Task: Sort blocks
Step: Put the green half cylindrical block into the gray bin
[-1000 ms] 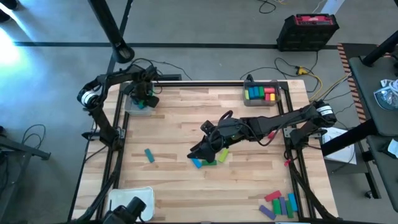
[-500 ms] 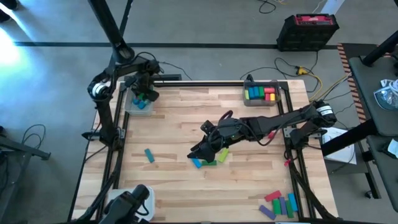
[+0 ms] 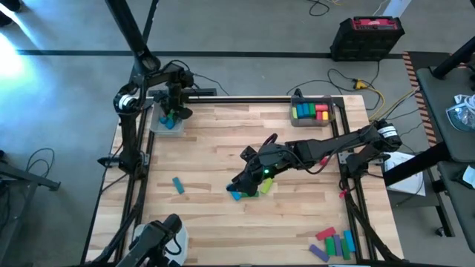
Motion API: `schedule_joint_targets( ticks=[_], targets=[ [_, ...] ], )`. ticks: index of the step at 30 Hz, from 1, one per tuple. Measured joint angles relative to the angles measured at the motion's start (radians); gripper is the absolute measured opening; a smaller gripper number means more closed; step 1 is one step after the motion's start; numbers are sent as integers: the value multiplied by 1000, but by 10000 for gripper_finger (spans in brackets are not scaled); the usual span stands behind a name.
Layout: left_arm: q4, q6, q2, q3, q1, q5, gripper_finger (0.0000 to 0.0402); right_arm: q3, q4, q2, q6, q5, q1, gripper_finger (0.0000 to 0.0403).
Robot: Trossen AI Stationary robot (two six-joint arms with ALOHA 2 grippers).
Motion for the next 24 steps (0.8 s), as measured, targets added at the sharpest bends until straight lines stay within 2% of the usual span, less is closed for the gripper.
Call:
schedule_joint_targets(
  ticks=[8,15,24],
  targets=[
    [-37,-24,25,97,16,30,166,0,-25,0,6,-3,0,304],
    [36,-27,44,77,17,30,170,0,-58,0,5,-8,-2,297],
    [72,-15,43,75,17,51,181,0,-96,0,6,-8,-2,315]
  ],
)
